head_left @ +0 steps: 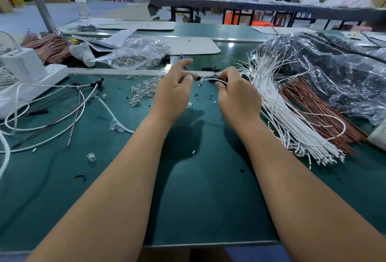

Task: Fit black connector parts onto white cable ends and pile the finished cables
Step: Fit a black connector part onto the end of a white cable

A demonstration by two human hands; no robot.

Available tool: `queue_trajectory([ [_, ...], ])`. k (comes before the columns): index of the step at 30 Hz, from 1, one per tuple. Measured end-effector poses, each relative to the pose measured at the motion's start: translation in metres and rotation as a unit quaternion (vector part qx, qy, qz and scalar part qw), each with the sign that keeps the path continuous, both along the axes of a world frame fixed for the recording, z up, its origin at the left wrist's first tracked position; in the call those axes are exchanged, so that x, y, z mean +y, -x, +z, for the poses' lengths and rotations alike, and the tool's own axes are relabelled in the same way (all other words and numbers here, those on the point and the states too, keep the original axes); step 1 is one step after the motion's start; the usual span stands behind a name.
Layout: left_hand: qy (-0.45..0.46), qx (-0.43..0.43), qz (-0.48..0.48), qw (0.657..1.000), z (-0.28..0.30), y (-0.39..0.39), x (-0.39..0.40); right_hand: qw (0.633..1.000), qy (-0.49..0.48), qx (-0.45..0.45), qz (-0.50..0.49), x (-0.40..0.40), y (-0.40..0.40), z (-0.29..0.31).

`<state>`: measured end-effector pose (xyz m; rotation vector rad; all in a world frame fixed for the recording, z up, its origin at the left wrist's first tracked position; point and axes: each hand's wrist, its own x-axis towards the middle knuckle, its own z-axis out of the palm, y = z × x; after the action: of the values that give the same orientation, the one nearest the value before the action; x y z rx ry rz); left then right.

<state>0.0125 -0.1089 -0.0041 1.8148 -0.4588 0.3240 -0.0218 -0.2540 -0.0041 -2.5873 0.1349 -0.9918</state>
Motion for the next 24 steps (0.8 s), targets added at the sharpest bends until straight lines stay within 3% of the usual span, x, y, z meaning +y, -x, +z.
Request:
queue_trajectory([
  [2, 0.068, 0.089, -0.052, 0.992, 0.005, 0.002, -0.002, 0.998, -0.032, -0.022, 0.054, 0.010, 0.002, -0.002],
  [6, 0.098, 0.173, -0.106, 0.974, 0.006, 0.008, -0.007, 0.995, -0.038, -0.019, 0.085, 0.016, 0.002, -0.005],
  [20, 0.235, 0.246, -0.083, 0.937, 0.003, 0.000, -0.001, 0.990, -0.060, 0.015, 0.128, 0.022, 0.002, -0.007],
  [22, 0.244, 0.249, -0.074, 0.934, 0.003, 0.000, 0.000, 0.973, -0.158, 0.005, 0.165, 0.023, 0.002, -0.005],
  [24, 0.254, 0.250, -0.069, 0.932, 0.004, 0.000, 0.001, 0.919, -0.323, -0.001, 0.226, 0.023, 0.003, -0.001],
])
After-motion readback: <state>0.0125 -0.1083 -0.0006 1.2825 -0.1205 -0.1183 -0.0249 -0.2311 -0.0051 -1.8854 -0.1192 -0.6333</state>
